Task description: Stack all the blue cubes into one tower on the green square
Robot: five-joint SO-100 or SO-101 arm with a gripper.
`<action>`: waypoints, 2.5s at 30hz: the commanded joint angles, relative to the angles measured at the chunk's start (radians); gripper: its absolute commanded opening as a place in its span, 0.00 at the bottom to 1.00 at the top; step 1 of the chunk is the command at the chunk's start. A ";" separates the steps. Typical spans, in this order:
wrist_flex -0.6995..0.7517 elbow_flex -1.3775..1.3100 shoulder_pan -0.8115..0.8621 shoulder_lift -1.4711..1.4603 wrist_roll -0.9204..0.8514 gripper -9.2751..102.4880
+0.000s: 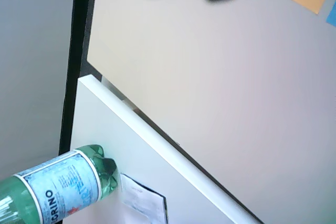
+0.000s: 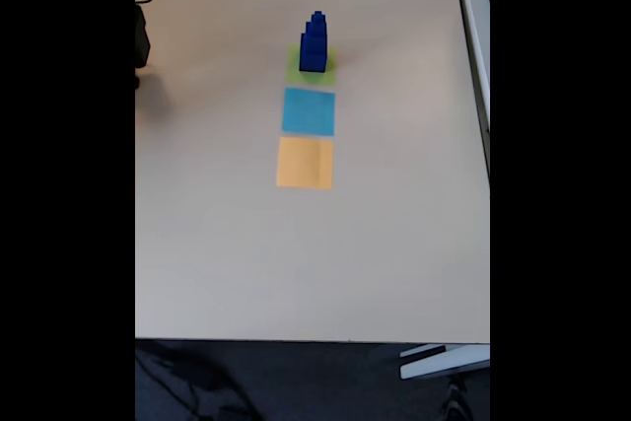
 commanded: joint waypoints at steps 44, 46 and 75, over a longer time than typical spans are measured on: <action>-0.456 1.664 -0.115 0.986 -0.433 0.08; -0.434 1.697 -0.115 0.986 -0.468 0.08; -0.333 1.759 -0.130 0.988 -0.727 0.08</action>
